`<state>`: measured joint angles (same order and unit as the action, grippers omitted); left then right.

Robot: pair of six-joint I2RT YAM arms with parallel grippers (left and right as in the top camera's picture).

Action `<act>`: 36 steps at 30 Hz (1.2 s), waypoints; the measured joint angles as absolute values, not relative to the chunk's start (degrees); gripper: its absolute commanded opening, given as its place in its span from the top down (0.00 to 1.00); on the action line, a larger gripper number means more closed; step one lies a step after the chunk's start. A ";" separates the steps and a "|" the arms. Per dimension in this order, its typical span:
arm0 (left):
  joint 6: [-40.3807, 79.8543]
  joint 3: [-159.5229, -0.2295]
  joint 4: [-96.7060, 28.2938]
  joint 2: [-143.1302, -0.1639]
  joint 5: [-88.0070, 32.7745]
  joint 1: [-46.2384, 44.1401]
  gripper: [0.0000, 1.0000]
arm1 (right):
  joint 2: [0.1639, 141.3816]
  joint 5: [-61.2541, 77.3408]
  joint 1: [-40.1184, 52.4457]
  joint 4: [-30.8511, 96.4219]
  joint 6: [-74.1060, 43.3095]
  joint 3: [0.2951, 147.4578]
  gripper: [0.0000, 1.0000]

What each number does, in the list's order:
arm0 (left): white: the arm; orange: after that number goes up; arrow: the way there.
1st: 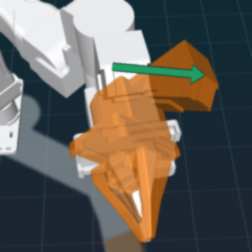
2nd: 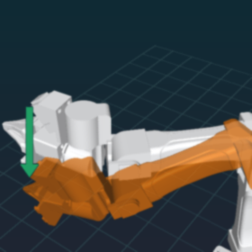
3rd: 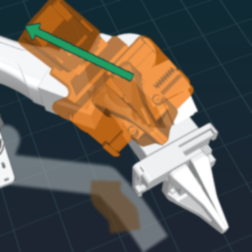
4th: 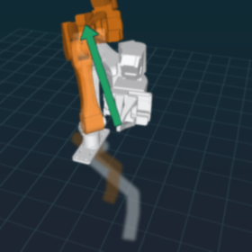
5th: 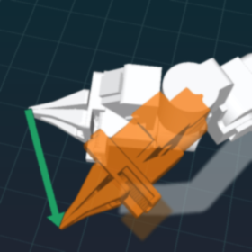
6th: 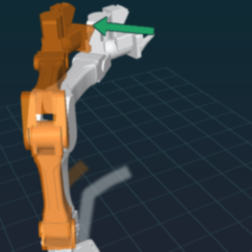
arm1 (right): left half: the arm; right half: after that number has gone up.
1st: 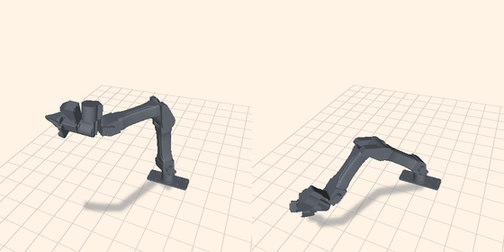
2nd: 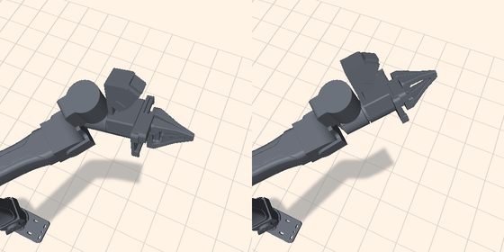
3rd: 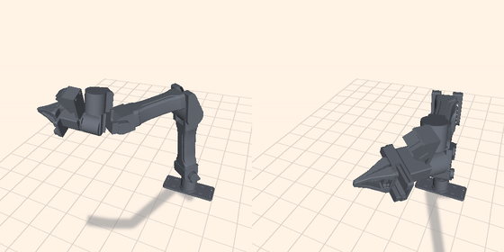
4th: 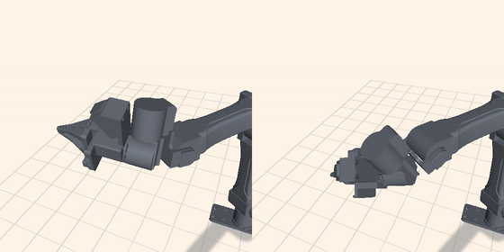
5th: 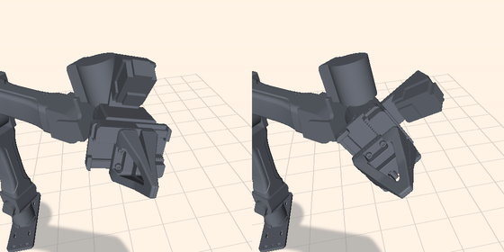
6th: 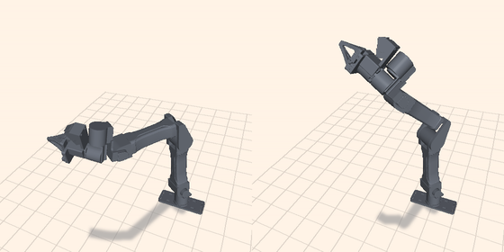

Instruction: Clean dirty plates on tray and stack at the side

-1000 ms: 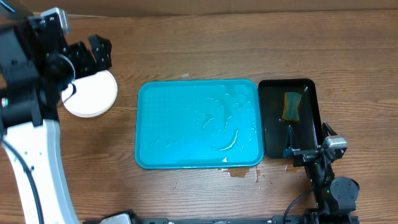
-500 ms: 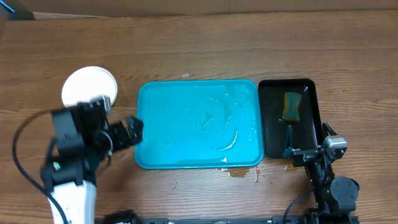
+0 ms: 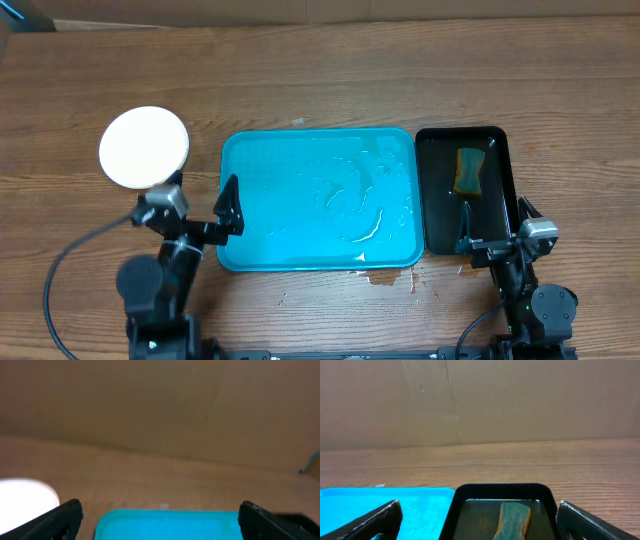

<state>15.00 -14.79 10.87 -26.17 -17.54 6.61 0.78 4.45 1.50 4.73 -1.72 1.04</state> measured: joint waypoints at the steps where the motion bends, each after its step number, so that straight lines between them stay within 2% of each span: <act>1: 15.07 -13.34 11.94 -24.69 -16.91 6.57 0.00 | 0.78 4.43 1.50 4.73 -1.69 1.04 0.00; 14: 15.33 -1.72 11.75 -13.08 -8.45 6.57 0.00 | 0.78 4.43 1.48 4.73 -1.72 1.04 0.00; 23: 15.94 -0.56 -3.77 -9.08 -3.53 6.55 0.00 | 0.78 4.43 1.50 4.73 -1.72 1.04 0.00; 36: 9.89 -0.47 -4.14 -1.23 -2.57 3.20 0.00 | 0.78 4.43 1.50 4.71 -1.69 1.04 0.00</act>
